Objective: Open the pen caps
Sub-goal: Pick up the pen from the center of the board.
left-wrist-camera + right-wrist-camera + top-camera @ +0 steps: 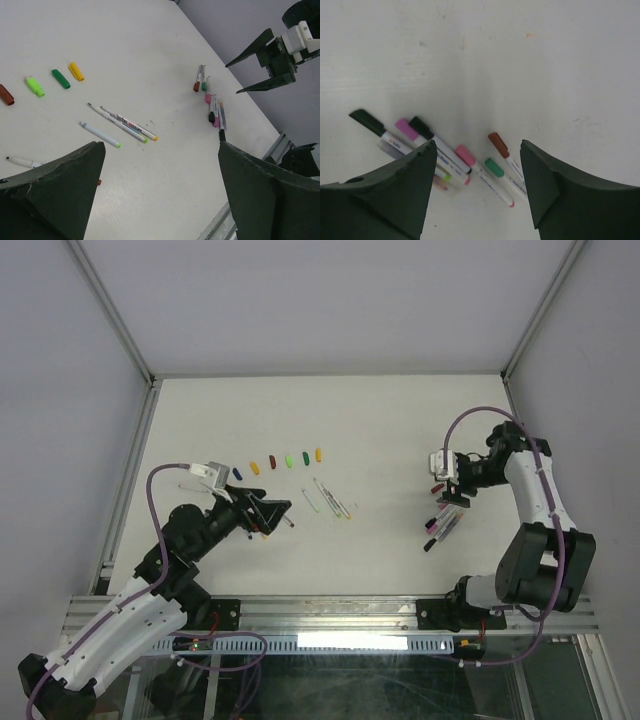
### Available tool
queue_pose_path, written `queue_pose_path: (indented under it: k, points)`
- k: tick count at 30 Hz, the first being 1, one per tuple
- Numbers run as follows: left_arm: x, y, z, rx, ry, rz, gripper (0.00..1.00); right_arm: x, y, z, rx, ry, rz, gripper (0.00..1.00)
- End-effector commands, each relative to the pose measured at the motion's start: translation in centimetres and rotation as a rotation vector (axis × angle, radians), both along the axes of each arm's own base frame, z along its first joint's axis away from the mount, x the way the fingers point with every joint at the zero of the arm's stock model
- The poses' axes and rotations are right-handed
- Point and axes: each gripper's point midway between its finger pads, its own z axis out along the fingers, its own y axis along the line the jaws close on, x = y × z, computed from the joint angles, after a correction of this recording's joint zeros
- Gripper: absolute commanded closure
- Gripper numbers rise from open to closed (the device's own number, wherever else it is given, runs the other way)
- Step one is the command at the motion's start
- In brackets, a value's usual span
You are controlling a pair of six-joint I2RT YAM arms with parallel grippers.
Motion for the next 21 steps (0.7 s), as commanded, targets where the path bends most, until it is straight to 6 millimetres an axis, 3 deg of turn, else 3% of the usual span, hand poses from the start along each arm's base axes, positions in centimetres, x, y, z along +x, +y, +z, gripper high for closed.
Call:
queue_pose_path:
  k: [1, 6, 12, 21]
  points:
    - [0.0, -0.5, 1.5, -0.056, -0.069, -0.020, 0.01, 1.2, -5.0, -1.2, -0.216, -0.059, 0.067, 0.31]
    - [0.1, -0.7, 1.1, -0.052, -0.065, -0.029, 0.01, 3.7, -6.4, -1.8, -0.238, -0.024, 0.089, 0.40]
    - [-0.1, -0.5, 1.6, -0.064, -0.080, -0.026, 0.01, 5.3, -5.2, -4.3, -0.221, 0.058, 0.145, 0.53]
    - [-0.2, -0.4, 1.7, -0.070, -0.085, -0.021, 0.01, 7.2, -4.9, -8.1, -0.315, 0.117, 0.142, 0.55]
